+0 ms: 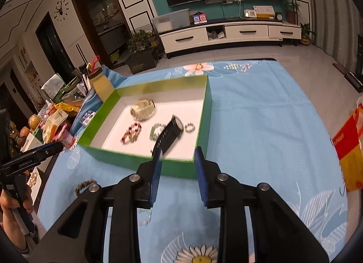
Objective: Organize jewelry
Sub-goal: 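Withdraw both open tools from the green box toward the loose bracelets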
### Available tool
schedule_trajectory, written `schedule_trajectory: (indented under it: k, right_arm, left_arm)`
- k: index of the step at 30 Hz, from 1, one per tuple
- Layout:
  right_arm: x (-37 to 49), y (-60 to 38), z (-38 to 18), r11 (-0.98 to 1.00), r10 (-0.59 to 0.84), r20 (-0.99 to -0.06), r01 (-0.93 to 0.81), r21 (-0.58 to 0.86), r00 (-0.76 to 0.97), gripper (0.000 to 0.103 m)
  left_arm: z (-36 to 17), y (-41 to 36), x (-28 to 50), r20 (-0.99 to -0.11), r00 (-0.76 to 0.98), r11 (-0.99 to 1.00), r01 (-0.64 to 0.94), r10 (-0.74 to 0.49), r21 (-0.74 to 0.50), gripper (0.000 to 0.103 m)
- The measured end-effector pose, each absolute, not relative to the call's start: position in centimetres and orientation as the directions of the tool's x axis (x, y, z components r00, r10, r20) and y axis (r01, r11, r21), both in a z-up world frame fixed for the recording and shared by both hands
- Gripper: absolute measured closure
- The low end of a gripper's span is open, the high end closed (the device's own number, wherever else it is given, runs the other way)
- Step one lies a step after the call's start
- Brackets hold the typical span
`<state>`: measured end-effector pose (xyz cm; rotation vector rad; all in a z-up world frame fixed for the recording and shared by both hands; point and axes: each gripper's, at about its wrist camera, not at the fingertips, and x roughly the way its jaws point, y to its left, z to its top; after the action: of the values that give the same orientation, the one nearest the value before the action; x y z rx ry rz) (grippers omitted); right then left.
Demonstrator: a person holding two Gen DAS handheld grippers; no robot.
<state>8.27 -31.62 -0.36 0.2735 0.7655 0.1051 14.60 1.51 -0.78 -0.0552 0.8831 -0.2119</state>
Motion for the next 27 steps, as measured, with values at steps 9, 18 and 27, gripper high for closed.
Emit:
schedule_trajectory:
  k: [9,18,27]
  right_arm:
    - [4.9,-30.9,-2.9,0.937,0.265,-0.695,-0.007,0.35,0.668,0.073]
    - [2.4,-29.6,-6.5,0.872,0.41,-0.694,-0.031,0.488,0.592,0.073]
    - [3.0,-25.7,-8.2,0.877,0.439,-0.735,-0.069,0.475,0.516,0.073]
  left_arm:
    - [-4.4,5.7,10.6,-0.808,0.568,0.987,0.08,-0.158,-0.137,0.026]
    - [-7.5,7.6,7.3,-0.845,0.505,0.984,0.067,-0.176,-0.165,0.026]
    - [-8.0,5.9,6.4,-0.838,0.501,0.976,0.127,-0.218,-0.177,0.026]
